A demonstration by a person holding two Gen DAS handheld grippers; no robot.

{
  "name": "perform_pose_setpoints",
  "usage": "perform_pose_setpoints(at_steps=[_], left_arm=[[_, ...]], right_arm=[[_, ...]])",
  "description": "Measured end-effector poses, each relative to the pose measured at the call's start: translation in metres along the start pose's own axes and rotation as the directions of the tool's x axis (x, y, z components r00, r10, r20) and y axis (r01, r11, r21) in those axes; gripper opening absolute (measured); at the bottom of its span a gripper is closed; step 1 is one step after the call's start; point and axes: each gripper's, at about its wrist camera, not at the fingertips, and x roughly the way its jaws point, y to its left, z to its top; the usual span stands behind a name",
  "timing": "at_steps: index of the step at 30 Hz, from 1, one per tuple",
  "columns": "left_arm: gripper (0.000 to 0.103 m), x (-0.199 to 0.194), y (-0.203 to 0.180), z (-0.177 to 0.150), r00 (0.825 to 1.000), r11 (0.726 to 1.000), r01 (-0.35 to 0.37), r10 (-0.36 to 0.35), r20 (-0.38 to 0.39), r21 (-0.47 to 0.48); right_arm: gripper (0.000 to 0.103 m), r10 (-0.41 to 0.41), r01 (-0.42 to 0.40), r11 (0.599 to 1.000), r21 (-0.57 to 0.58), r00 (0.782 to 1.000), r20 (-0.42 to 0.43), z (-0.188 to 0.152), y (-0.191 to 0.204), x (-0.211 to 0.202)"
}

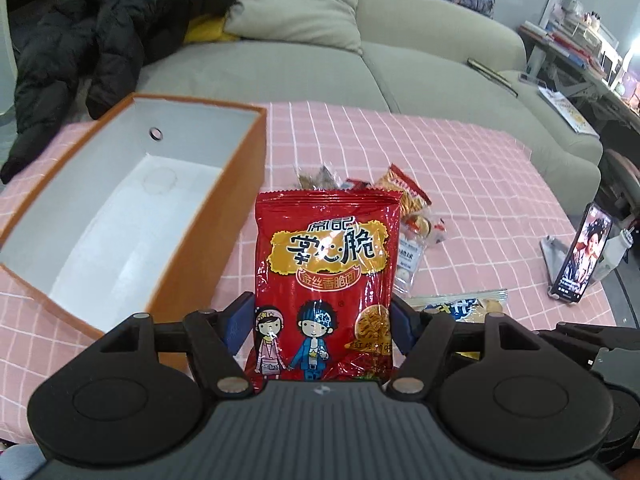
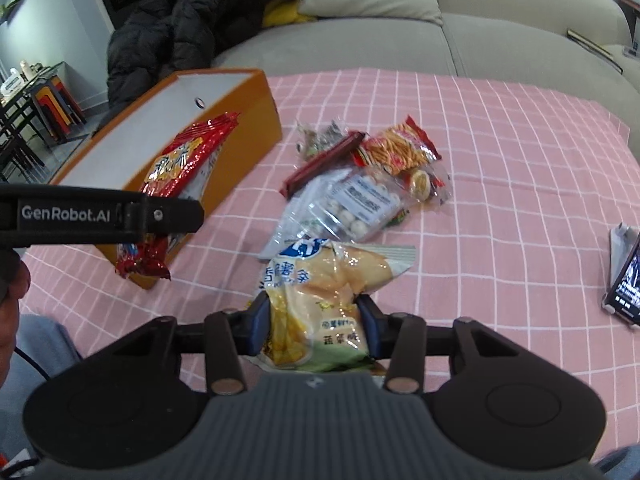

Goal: Organize snacks
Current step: 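Carry both bags over the orange box and open both tools to drop them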

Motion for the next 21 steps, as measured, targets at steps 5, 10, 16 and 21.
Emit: perform_pose_setpoints(at_steps=[5, 10, 16, 21], left_arm=[[0.078, -0.017, 0.013, 0.004, 0.999, 1.000, -0.007, 0.008, 0.034, -0.026], [0.078, -0.031, 0.034, 0.016, 0.998, 0.999, -0.027, 0.029, 0.055, -0.038], [0.078, -0.047, 0.066, 0.037, 0.993, 0.996, -0.076, 0.080, 0.083, -0.045], [0.078, -0.054, 0.094, 0.057, 0.991, 0.993, -0.109, 0.112, 0.068, -0.052]], right_arm=[[0.042, 0.032, -0.032, 0.999, -0.017, 0.999, 0.034, 0.008, 0.012, -0.013], [0.042, 0.070, -0.063, 0.994, -0.085, 0.994, 0.088, 0.029, 0.032, -0.021], [0.042, 0.148, -0.120, 0.976, -0.179, 0.977, 0.150, 0.068, 0.065, -0.022], [0.042, 0.203, -0.151, 0.947, -0.283, 0.966, 0.163, 0.098, 0.097, -0.010]])
